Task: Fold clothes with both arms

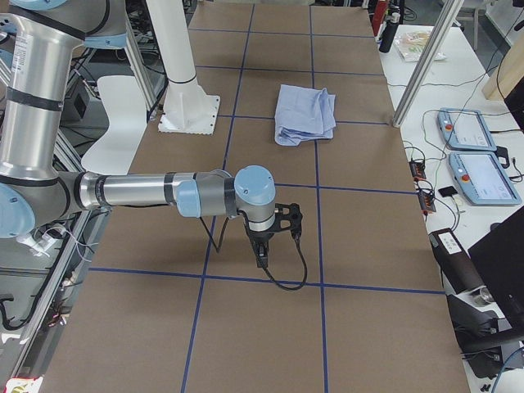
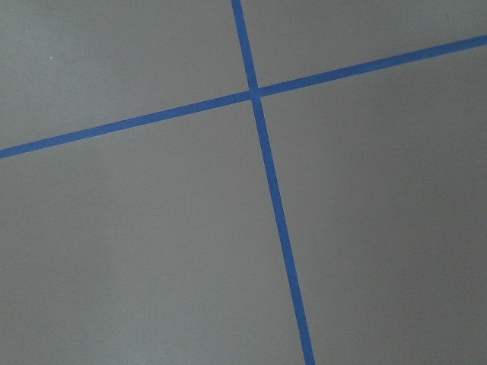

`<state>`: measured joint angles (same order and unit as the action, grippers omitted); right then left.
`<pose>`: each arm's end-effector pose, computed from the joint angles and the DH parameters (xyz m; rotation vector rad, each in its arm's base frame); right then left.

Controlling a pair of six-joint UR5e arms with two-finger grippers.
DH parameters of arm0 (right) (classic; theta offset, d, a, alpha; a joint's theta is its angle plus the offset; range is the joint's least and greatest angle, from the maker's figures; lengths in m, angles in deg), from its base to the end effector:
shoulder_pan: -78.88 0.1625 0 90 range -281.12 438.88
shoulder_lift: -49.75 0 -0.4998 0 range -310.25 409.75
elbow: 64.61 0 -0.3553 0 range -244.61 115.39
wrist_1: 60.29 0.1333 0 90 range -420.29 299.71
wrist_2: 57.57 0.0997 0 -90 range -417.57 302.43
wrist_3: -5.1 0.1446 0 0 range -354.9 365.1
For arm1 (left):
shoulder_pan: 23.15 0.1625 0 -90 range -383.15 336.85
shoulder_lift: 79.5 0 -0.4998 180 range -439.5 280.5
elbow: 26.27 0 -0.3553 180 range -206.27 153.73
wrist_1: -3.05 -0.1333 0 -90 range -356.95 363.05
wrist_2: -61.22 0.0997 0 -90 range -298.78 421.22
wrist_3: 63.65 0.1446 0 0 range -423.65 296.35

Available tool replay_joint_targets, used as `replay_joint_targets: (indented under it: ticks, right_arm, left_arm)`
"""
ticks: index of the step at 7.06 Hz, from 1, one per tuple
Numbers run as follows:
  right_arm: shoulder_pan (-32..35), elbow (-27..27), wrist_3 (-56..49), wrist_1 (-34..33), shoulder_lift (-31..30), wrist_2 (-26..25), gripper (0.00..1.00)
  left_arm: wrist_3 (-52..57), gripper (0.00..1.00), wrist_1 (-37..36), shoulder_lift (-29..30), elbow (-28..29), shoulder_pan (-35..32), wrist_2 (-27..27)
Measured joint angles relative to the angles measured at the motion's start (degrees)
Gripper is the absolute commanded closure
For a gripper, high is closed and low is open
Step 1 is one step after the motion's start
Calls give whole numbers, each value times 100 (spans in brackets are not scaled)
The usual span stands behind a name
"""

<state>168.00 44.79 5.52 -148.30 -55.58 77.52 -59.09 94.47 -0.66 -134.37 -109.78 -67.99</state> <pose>0.0258 -0.3326 0.7103 0.0913 -0.7873 -0.0492 -0.0200 -0.3727 0.7063 0.1475 0.6825 0.1827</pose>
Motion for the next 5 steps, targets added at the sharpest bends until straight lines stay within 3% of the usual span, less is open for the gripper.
replay_joint_targets:
  ticks: [5]
  right_arm:
    - [0, -86, -28, 46, 4, -38, 0]
  left_arm:
    - [9, 0, 14, 26, -84, 1, -10]
